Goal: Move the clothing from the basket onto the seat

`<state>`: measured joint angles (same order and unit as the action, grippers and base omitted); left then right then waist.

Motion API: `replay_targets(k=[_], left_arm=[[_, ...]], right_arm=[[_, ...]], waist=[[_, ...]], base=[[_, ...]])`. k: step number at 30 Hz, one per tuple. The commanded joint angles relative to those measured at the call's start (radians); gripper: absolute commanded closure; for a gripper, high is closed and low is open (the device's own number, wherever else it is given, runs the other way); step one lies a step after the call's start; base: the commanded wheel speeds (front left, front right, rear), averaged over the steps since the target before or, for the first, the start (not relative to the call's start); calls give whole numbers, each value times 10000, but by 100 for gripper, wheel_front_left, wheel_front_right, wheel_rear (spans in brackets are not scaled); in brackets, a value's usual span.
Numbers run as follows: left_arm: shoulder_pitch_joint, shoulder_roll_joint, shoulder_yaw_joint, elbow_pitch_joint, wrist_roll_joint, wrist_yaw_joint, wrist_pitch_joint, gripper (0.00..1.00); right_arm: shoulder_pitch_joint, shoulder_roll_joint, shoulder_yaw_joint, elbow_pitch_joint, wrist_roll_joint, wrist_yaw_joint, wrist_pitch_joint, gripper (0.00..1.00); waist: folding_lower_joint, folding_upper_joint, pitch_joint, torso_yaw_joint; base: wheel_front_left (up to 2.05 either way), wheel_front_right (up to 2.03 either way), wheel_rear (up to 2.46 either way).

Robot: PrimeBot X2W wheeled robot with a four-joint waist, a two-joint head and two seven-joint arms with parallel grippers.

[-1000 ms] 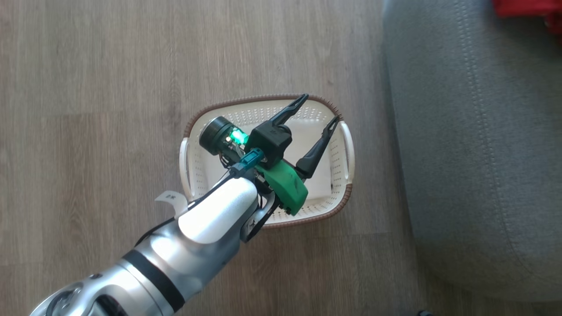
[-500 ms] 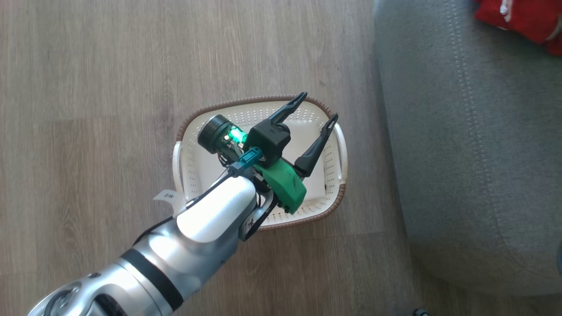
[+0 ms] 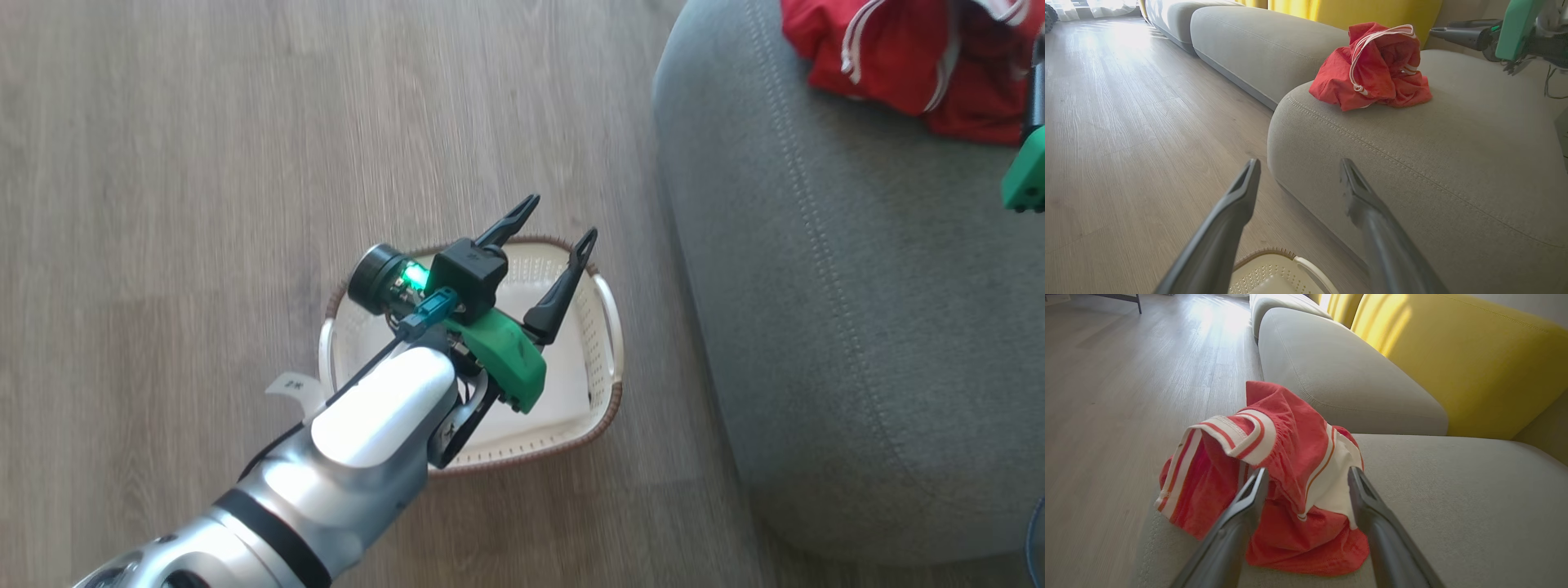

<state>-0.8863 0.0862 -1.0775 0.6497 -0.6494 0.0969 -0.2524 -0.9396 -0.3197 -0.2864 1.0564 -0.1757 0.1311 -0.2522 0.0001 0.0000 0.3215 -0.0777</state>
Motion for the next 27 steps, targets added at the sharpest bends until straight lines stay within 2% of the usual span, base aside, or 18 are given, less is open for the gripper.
replay_targets(k=[1, 13, 20, 27], left_arm=[[-108, 188, 348, -197, -85, -18, -93, 0], [1002, 464, 990, -229, -490, 111, -93, 0], [1895, 806, 1470, -382, -655, 339, -93, 0], [2765, 1219, 1840, -695, -827, 666, -93, 0]], right_arm=[[-23, -86, 245, -435, 129, -4, -94, 0], [1183, 163, 1816, -1089, 1512, -4, -94, 0], [2107, 481, 2504, -1696, 2220, -4, -95, 0], [3297, 946, 3057, -2898, 2711, -4, -95, 0]], waist=[[-1, 0, -374, -62], [-1, 0, -2180, 74], [-1, 0, -2955, 509], [-1, 0, -3428, 1025]], base=[[0, 0, 0], [0, 0, 0], [0, 0, 0], [0, 0, 0]])
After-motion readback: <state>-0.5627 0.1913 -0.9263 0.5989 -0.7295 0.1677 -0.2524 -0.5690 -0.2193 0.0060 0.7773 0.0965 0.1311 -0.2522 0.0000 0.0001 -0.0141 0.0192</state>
